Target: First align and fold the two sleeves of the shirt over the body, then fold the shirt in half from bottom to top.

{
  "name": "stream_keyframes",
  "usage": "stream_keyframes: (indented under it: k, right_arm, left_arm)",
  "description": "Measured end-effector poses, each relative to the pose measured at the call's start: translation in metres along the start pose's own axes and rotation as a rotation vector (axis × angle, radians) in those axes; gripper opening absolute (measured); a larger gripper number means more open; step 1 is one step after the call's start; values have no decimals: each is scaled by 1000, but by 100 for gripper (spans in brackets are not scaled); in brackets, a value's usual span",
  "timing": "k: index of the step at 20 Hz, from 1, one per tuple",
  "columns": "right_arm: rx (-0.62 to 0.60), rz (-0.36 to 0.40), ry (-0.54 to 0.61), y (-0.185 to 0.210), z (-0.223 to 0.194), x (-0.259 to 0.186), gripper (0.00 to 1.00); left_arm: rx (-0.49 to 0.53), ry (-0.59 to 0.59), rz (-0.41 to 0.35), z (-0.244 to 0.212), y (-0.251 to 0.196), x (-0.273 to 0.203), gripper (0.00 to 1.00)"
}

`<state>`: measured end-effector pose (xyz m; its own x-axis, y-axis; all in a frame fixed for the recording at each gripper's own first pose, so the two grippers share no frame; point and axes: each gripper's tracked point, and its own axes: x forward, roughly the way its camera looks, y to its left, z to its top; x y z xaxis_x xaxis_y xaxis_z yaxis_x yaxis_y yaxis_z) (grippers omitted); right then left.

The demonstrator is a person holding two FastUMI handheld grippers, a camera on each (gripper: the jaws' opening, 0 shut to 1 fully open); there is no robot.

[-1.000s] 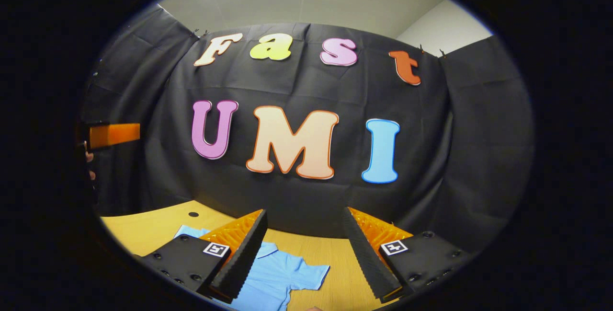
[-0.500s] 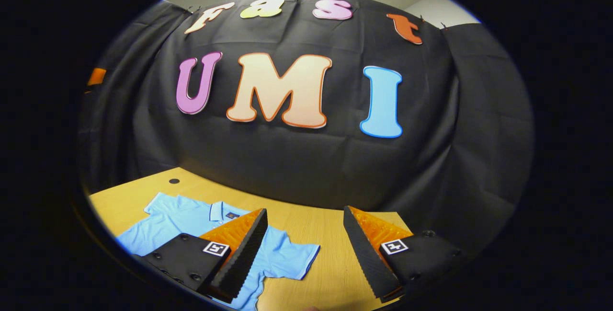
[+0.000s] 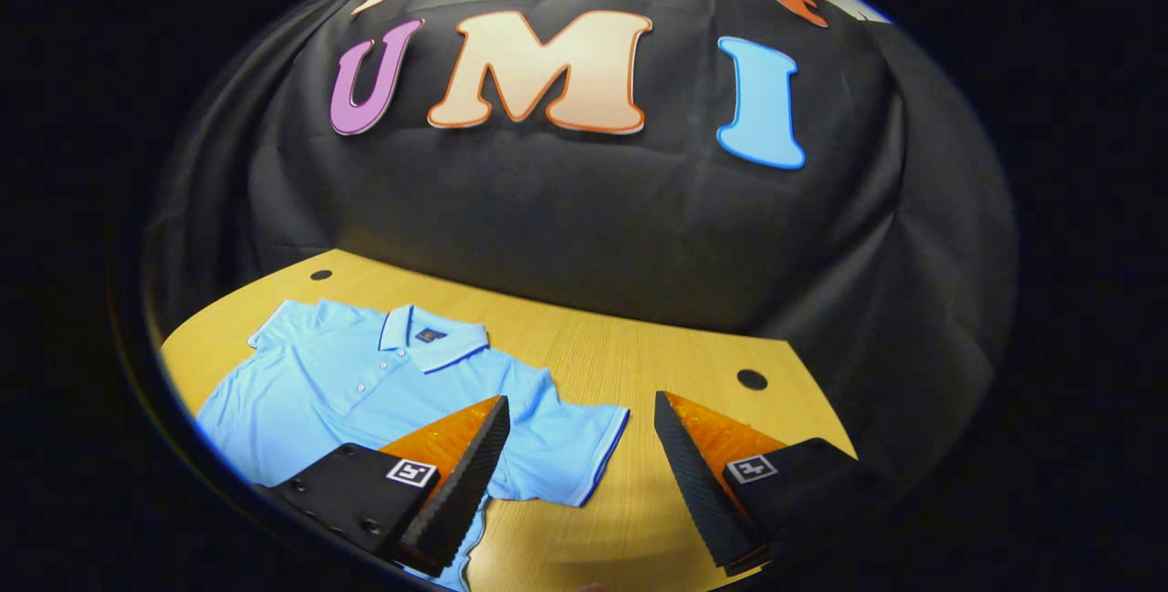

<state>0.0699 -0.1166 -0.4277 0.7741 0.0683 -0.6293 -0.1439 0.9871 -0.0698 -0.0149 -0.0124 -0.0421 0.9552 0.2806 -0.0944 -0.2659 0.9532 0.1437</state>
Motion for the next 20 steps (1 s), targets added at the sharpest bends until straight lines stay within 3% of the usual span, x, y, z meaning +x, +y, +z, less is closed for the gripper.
stream_keyframes:
  k: [4, 13, 16, 17, 18, 19, 20]
  right_arm:
    - [93, 8, 138, -1, -39, 27, 99]
    - [133, -23, 270, -7, -91, 68, 99]
    - [136, 25, 324, 4, -102, 68, 99]
    - [144, 35, 314, 4, -100, 75, 84]
    - [146, 36, 319, 6, -101, 71, 80]
    - [146, 49, 310, 6, -99, 74, 65]
    - [151, 48, 320, 7, -101, 72, 64]
  left_arm:
    - [7, 22, 24, -7, 1, 1, 94]
    - [27, 79, 49, -26, -6, 7, 95]
    - [43, 84, 44, -26, -13, 12, 95]
    - [46, 83, 40, -26, -15, 13, 95]
    - [46, 88, 37, -28, -17, 15, 95]
    - [44, 94, 33, -31, -20, 15, 95]
    - [42, 98, 31, -33, -22, 16, 95]
